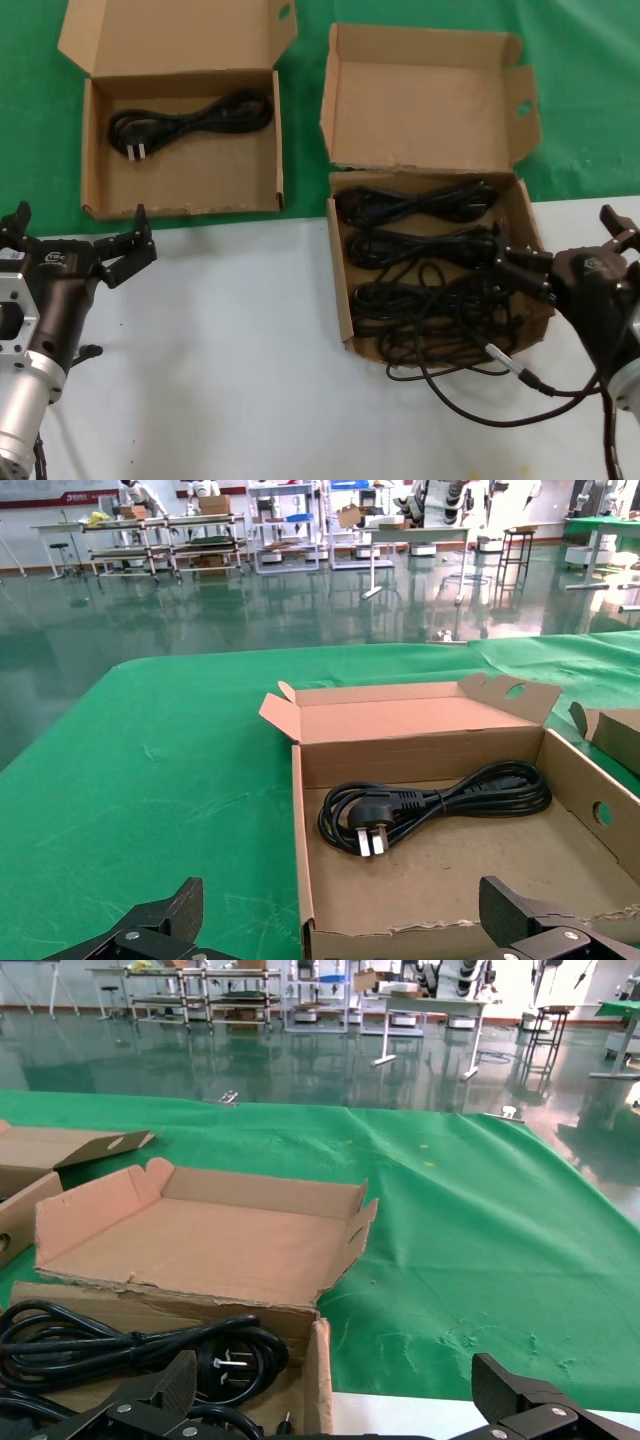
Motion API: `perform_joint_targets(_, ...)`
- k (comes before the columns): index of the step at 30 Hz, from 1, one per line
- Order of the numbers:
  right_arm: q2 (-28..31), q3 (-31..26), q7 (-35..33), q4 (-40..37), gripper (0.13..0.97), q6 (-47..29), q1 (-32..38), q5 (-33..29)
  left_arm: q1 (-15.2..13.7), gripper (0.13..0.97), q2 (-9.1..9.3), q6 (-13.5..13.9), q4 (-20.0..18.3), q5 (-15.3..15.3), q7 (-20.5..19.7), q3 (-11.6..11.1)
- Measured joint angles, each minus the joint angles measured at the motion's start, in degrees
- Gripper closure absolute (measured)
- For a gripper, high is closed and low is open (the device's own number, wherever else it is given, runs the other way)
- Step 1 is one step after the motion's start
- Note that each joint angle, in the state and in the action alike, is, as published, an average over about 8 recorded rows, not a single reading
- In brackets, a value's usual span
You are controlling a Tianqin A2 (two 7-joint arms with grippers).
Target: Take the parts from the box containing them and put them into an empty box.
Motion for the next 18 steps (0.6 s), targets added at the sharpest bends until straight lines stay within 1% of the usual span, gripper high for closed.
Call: perform_joint_targets(18,0.0,0.0,0.0,0.0,0.129,0.0,0.0,0.0,0.0,0.132,0.0,0.0,0.0,0.0,0.0,0.0)
